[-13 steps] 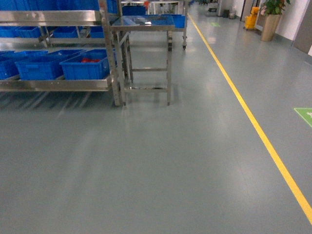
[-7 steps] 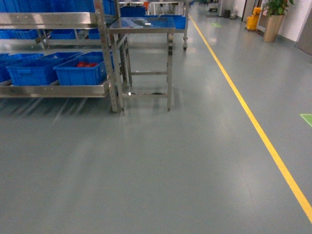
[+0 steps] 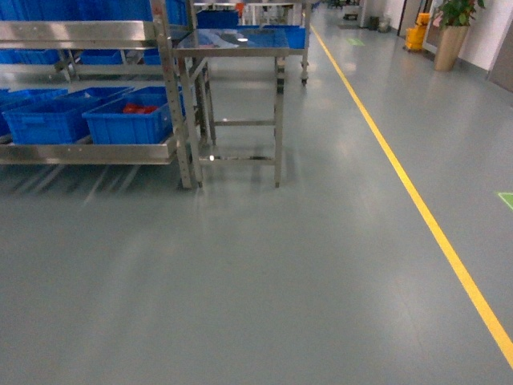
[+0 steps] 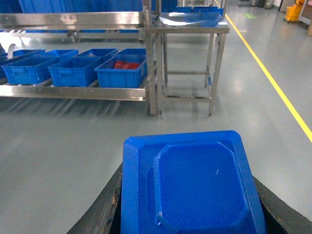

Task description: Pick blue part to blue bin on bottom shelf

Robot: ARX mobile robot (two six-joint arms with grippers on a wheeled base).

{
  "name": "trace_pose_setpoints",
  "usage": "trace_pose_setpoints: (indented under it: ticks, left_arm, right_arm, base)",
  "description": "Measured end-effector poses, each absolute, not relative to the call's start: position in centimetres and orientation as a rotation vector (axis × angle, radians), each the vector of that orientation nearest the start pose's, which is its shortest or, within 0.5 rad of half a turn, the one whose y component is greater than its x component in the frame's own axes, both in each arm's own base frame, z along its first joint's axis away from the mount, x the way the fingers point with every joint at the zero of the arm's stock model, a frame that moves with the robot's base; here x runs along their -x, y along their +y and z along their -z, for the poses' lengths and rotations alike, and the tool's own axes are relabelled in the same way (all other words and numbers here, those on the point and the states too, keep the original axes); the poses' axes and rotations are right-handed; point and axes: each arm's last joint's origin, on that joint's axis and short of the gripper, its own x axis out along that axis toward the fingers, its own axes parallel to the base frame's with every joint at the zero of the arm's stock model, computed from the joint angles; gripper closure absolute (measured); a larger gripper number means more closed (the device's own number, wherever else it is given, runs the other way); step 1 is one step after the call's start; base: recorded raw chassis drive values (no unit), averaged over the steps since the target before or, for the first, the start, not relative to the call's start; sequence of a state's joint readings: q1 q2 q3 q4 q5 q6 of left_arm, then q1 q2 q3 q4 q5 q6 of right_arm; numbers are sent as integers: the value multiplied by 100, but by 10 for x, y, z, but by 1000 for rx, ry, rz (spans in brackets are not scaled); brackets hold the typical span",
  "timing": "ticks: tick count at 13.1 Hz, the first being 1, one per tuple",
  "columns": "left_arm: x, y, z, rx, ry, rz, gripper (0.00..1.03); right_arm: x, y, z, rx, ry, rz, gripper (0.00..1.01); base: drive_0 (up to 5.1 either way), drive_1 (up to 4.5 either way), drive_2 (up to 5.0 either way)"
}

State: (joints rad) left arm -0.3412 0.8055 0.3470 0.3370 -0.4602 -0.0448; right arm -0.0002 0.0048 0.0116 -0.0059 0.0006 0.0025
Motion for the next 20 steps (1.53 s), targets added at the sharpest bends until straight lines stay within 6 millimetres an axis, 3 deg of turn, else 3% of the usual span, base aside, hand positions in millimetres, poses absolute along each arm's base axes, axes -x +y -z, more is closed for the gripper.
trace_pose_setpoints:
  ticks: [20]
  left_arm:
    - [-171, -47, -228, -3, 110, -117, 59]
  right_arm:
    - [-97, 0, -167, -2, -2, 0, 3]
  base:
    - [3, 434, -429]
